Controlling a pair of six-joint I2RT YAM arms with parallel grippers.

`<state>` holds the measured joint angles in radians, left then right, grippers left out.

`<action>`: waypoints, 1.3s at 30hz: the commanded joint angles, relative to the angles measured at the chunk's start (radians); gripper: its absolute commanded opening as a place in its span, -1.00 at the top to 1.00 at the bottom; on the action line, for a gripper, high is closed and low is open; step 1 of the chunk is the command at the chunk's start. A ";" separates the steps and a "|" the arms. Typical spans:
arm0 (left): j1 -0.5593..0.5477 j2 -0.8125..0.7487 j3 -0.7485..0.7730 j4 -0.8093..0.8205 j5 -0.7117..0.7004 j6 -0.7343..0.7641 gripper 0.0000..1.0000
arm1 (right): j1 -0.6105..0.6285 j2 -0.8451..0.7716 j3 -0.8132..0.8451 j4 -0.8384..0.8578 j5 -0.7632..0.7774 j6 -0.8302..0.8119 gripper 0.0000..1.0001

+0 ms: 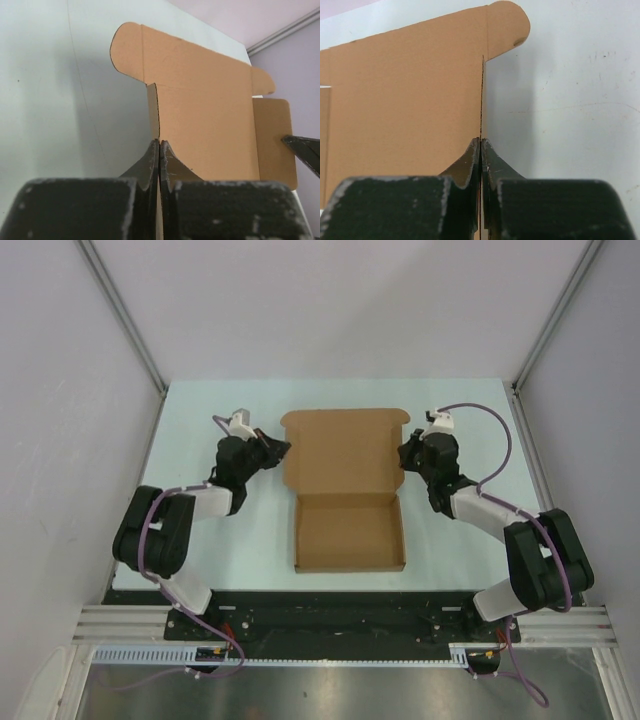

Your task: Fold the paper box

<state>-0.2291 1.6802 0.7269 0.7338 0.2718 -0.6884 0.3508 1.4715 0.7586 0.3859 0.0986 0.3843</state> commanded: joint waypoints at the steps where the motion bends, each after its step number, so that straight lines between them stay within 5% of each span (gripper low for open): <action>1: -0.079 -0.099 -0.072 0.150 -0.084 0.064 0.99 | 0.043 -0.020 -0.013 0.054 0.024 -0.012 1.00; 4: -0.095 -0.125 -0.093 0.173 -0.106 0.088 0.99 | 0.045 -0.037 -0.015 0.033 0.038 -0.001 0.78; 5: -0.095 -0.125 -0.092 0.170 -0.106 0.092 0.99 | 0.043 -0.040 -0.016 0.031 0.039 -0.001 0.45; 8: -0.095 -0.128 -0.083 0.161 -0.103 0.108 0.99 | 0.022 -0.057 -0.016 0.024 0.047 0.002 0.04; 13: -0.095 -0.126 -0.075 0.161 -0.092 0.110 0.99 | -0.022 -0.077 -0.008 0.010 0.055 0.011 -0.20; 18: -0.095 -0.117 -0.073 0.165 -0.085 0.105 0.99 | -0.065 -0.043 0.053 -0.005 0.032 0.007 -0.18; 27: -0.095 -0.123 -0.067 0.154 -0.083 0.116 1.00 | -0.076 0.041 0.108 0.022 -0.051 0.019 0.18; 35: -0.093 -0.126 -0.061 0.139 -0.085 0.124 0.99 | -0.081 0.066 0.108 0.002 -0.074 0.031 0.16; 39: -0.093 -0.123 -0.060 0.139 -0.085 0.121 1.00 | -0.084 0.061 0.110 0.007 -0.082 0.027 0.54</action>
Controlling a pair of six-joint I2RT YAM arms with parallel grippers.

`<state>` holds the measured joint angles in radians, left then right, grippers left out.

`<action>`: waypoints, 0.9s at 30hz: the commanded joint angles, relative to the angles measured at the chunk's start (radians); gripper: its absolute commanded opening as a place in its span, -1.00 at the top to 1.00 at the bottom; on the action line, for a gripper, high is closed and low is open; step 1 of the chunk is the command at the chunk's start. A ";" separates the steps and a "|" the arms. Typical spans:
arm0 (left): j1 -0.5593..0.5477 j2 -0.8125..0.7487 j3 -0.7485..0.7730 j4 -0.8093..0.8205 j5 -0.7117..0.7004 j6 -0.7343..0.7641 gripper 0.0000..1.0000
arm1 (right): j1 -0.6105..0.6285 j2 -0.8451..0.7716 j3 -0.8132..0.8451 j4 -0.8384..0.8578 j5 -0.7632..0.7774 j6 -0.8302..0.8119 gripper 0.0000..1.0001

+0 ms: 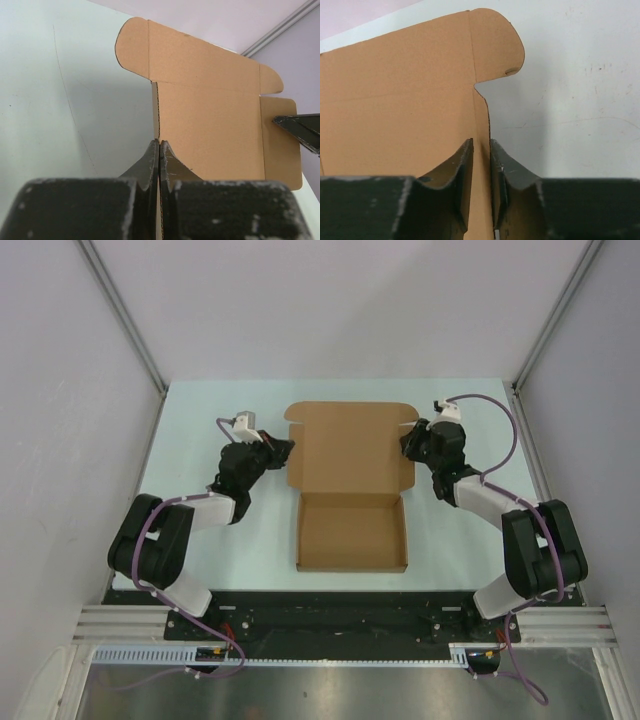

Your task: Fold the paper box

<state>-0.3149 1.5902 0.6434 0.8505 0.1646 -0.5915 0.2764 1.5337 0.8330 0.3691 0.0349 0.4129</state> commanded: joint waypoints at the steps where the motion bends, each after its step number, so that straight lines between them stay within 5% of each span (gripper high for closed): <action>1: -0.009 -0.033 0.024 0.021 0.023 0.025 0.99 | -0.013 -0.003 0.034 0.027 -0.020 -0.002 0.60; 6: -0.006 -0.044 0.024 0.006 0.009 0.025 0.85 | -0.009 -0.007 0.035 0.030 -0.024 -0.005 0.83; 9: 0.002 -0.050 0.035 -0.028 0.009 0.019 0.34 | -0.008 -0.009 0.034 0.025 -0.024 -0.006 0.92; 12: 0.023 -0.044 0.045 -0.034 0.027 -0.007 0.08 | -0.008 -0.015 0.035 0.022 -0.024 -0.009 0.96; 27: 0.071 0.089 0.130 0.001 0.174 -0.097 0.17 | -0.005 -0.018 0.032 0.027 -0.047 -0.014 1.00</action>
<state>-0.2462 1.6505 0.7357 0.8158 0.2745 -0.6571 0.2707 1.5337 0.8330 0.3698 0.0082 0.4095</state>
